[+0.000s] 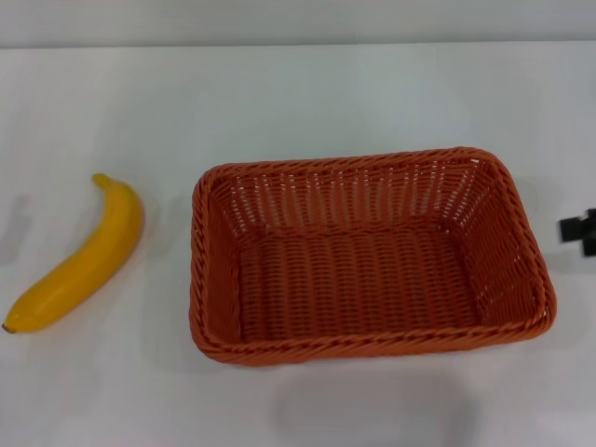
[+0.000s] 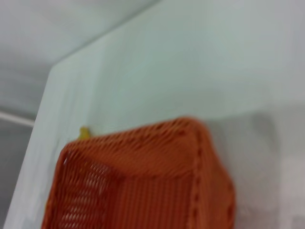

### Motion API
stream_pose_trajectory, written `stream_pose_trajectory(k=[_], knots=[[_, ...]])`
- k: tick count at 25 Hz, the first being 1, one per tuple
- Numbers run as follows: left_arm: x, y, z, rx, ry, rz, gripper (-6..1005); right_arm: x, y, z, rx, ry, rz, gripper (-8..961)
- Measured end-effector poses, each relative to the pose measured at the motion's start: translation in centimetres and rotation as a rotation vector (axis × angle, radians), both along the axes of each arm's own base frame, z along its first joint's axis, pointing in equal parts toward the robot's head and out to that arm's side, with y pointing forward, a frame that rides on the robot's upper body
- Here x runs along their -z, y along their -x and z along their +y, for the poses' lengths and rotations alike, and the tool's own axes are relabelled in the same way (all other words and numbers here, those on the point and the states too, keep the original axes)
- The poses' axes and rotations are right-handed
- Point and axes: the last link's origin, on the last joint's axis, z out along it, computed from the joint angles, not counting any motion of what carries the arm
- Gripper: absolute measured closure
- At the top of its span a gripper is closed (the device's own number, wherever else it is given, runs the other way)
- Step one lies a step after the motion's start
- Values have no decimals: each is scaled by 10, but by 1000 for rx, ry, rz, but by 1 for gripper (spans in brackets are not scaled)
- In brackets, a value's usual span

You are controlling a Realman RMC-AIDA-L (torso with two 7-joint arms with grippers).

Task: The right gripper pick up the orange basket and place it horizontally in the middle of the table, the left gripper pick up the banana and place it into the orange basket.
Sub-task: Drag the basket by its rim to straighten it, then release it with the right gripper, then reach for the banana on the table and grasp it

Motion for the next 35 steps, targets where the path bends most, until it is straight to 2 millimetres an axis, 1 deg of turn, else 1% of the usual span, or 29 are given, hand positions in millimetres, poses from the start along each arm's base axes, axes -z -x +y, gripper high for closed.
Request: stream_pose_trajectory(k=[2,4,6,9,12,13,14,17,20,22,23,24,28,30,33,35], knots=[[-6,1,0,31,58,-10,231,-12,-9,3,-14,-54,-9,222],[-16,2,4,63,163,-24,231,-23,-17,5,-29,-116,-20,222],[-29,2,10,75,276,-28,232,-34,-24,8,-49,-179,-39,223],[-55,1,25,52,471,-24,232,-48,-34,12,-74,-274,-85,224],[-76,-5,42,10,649,-20,233,-55,-40,17,-93,-333,-132,225],[-80,-7,46,-2,682,-18,233,-56,-42,19,-102,-353,-150,225],[-86,-9,54,-37,752,-8,233,-57,-44,21,-116,-377,-170,225],[-94,-12,70,-137,922,36,233,-58,-47,28,-141,-445,-202,226],[-96,-18,85,-237,1093,98,234,-62,-50,29,-149,-525,-198,227],[-96,-26,95,-292,1190,144,240,-64,-51,28,-152,-548,-191,228],[-97,-31,101,-314,1233,172,245,-68,-55,24,-155,-589,-181,228],[-97,-35,104,-332,1263,190,251,-73,-58,21,-156,-629,-174,228],[-100,-50,117,-409,1369,274,274,-79,-62,17,-155,-668,-174,229],[-96,-57,123,-453,1428,326,285,-80,-62,17,-157,-674,-172,229],[-82,-68,132,-501,1497,407,302,-79,-63,16,-159,-680,-169,229],[-66,-75,139,-541,1540,475,314,-77,-62,16,-162,-679,-167,229]])
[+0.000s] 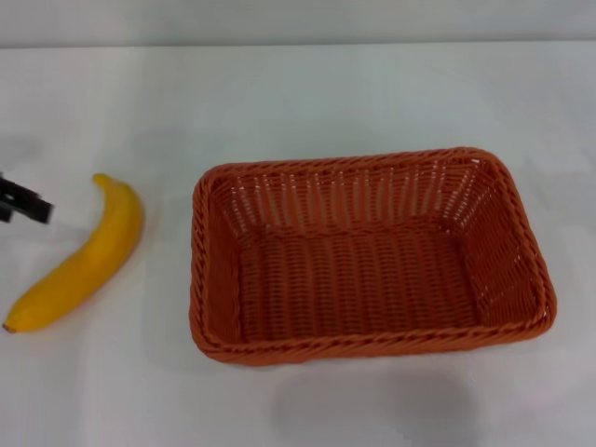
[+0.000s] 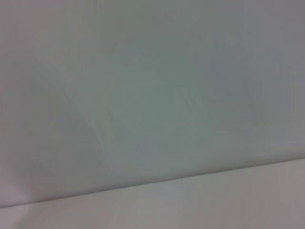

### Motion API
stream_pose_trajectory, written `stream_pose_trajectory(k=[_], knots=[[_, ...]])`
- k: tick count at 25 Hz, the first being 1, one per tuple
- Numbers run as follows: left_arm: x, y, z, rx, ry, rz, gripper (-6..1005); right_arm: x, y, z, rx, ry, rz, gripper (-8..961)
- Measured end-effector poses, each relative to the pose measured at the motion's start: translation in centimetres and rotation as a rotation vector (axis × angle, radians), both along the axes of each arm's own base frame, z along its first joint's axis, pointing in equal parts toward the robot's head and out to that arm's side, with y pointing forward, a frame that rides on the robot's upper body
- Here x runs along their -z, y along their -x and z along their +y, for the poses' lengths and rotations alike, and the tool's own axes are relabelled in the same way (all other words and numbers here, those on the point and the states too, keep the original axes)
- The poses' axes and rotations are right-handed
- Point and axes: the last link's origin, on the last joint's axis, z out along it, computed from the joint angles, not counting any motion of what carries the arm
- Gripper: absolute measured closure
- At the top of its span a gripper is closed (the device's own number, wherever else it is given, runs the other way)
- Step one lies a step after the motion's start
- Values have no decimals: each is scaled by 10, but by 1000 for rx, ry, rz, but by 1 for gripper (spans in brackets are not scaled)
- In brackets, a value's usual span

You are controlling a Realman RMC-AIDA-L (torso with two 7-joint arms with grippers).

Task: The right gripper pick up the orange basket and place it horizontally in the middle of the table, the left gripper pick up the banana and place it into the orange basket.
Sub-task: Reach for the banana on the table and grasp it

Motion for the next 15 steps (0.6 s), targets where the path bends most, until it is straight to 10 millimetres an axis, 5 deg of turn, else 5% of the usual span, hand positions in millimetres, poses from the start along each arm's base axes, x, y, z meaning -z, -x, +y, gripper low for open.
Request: stream_pose_trajectory(k=[5,15], knots=[[42,-17,13,22,114,131,342,2,1,1,-6,0,2,229],[77,-28,17,40,169,166,321,3,1,0,-5,-2,11,229]])
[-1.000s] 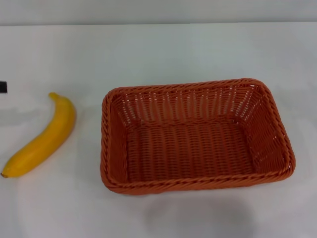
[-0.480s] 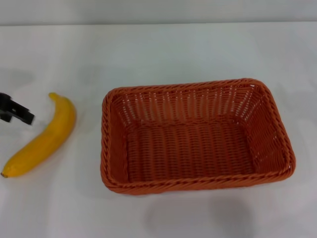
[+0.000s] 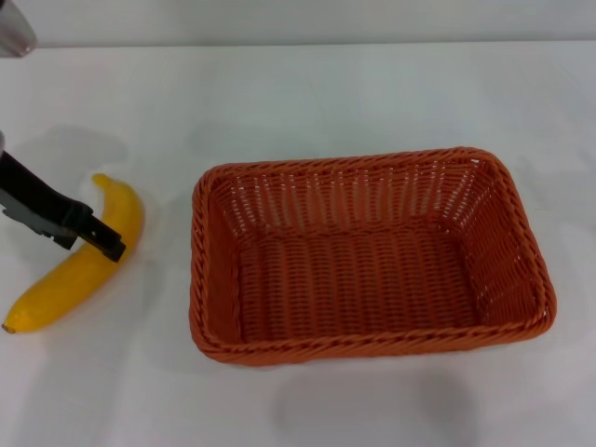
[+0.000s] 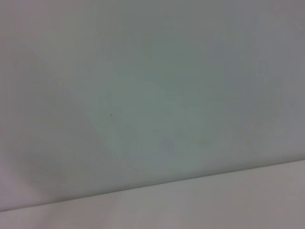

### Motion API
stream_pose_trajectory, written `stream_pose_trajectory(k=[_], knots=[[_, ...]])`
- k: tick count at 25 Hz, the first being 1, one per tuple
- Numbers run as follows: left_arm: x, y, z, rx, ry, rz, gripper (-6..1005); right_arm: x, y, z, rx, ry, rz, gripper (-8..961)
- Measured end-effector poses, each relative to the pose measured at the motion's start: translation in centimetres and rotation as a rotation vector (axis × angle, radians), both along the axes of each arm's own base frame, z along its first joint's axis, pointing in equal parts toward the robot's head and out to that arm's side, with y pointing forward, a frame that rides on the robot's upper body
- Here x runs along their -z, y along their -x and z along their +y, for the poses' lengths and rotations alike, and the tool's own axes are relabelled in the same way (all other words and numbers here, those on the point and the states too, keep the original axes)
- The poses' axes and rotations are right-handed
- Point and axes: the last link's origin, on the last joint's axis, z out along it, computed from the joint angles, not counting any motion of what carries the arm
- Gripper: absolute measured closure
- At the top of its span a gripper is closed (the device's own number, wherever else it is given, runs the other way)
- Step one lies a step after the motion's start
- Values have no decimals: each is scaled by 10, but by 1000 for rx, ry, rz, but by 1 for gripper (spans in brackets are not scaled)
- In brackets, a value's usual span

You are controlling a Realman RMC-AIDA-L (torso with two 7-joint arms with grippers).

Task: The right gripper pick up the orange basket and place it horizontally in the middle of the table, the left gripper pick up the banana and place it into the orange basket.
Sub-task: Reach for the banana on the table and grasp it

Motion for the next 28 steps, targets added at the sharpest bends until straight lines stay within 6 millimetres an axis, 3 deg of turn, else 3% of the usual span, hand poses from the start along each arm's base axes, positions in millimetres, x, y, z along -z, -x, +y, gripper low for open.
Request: stream_pose_trajectory(k=[1,4,10,20,25,28], knots=[[1,1,0,-2,4,7,317,0,0,0,1,0,1,229],[5,4,0,-12,4,31,160,0,0,0,2,-2,2,228],[11,9,1,-14,-3,49,118,0,0,2,4,-8,3,228],[27,9,6,12,-2,58,124,1,0,4,8,-11,7,228],[26,8,8,14,-2,62,174,1,-1,3,12,-11,8,228],[25,8,8,15,-2,64,288,1,-2,2,16,-11,9,228]])
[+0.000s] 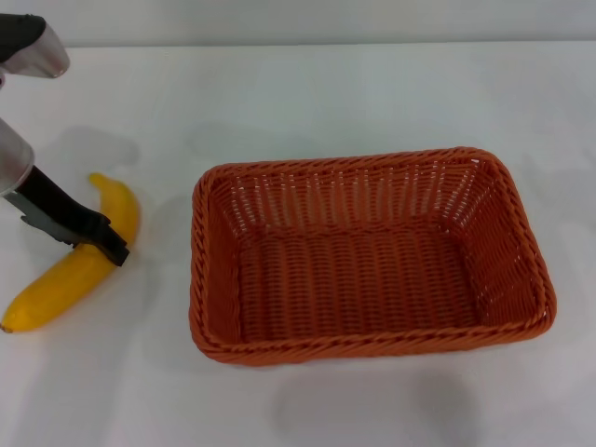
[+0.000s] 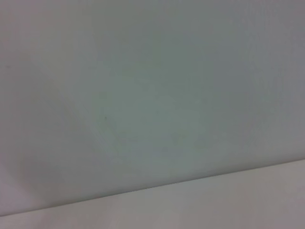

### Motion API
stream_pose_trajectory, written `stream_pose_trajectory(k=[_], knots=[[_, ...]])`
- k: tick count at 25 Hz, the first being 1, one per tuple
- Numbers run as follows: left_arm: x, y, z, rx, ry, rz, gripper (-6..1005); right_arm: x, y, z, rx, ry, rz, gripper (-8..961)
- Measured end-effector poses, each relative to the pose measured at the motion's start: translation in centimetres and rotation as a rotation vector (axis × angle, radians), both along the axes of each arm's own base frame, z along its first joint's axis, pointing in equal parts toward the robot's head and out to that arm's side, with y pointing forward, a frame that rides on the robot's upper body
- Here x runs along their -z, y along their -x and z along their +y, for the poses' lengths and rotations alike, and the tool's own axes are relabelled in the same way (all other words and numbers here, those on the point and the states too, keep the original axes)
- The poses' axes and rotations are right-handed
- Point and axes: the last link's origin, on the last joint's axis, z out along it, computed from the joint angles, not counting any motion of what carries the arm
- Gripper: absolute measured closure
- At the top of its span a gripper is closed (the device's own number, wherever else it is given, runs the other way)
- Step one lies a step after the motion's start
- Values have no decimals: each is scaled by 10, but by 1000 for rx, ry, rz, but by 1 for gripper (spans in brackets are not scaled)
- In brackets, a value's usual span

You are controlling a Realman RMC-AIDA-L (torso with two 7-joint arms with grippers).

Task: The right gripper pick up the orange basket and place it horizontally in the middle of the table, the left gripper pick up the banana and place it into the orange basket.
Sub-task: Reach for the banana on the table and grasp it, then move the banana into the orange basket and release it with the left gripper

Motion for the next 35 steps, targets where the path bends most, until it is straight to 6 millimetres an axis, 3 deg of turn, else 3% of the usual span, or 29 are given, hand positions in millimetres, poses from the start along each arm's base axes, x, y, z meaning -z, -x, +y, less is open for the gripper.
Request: stream_pose_trajectory(k=[6,9,14,17,19,23,27,32,35], knots=[[-17,-4,6,12,-17,-11,498,0,-2,-2,5,0,1,229],[-36,-18,16,40,-22,-53,496,0,-1,-2,3,2,2,229],[-82,-70,34,167,5,-146,493,-1,-1,-2,1,3,-1,228],[-87,-109,38,272,85,-205,491,-1,0,-1,-5,4,-5,229],[-80,-132,40,323,131,-214,490,-1,1,0,-10,6,-8,229],[-45,-184,41,447,236,-213,487,-1,5,4,-25,7,-20,229],[2,-228,35,566,320,-169,484,-2,6,6,-33,3,-27,229],[57,-257,19,644,446,-125,481,-2,4,4,-35,-4,-35,229],[73,-262,13,651,484,-136,479,-3,3,2,-38,-8,-37,228]])
